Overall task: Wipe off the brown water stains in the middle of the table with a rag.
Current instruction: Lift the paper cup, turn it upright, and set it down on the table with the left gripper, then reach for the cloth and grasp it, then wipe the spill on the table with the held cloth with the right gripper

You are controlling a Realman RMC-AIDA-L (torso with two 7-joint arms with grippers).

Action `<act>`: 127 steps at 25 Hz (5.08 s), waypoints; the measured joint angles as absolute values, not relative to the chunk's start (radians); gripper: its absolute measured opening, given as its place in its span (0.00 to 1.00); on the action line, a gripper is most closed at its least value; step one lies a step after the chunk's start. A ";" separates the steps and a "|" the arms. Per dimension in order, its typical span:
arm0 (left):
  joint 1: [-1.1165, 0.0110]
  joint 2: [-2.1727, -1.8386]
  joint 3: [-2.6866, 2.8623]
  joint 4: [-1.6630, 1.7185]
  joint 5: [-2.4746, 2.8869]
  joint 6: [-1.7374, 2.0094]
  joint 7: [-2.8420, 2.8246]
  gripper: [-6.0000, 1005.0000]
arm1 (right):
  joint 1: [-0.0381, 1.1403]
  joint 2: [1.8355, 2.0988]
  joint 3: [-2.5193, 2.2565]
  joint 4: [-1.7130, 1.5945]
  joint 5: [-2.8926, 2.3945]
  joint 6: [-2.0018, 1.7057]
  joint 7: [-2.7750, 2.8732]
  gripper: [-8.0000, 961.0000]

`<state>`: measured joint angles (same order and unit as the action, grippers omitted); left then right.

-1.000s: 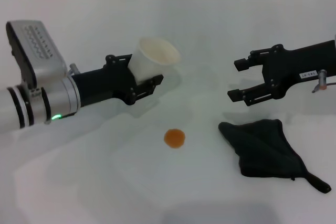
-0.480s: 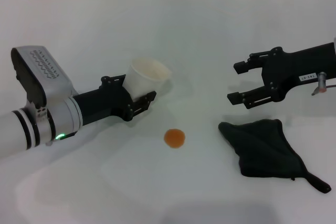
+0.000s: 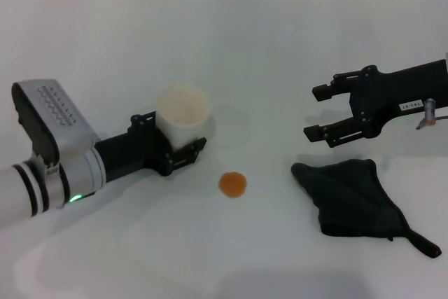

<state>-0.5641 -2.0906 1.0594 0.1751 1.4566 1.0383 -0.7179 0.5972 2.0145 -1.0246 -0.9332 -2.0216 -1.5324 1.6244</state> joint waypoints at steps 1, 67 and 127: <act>-0.558 -2.090 1.060 0.175 1.457 1.038 -0.710 0.55 | 0.597 2.014 -1.025 -0.933 -2.022 -1.532 1.624 0.86; -0.261 -1.998 1.022 0.960 1.961 1.745 -1.357 0.88 | 0.442 2.014 -1.428 -1.277 -2.184 -1.497 2.058 0.79; -0.277 -2.020 1.025 0.956 2.004 1.709 -1.293 0.87 | 0.744 2.028 -1.929 -1.033 -1.940 -1.133 2.000 0.07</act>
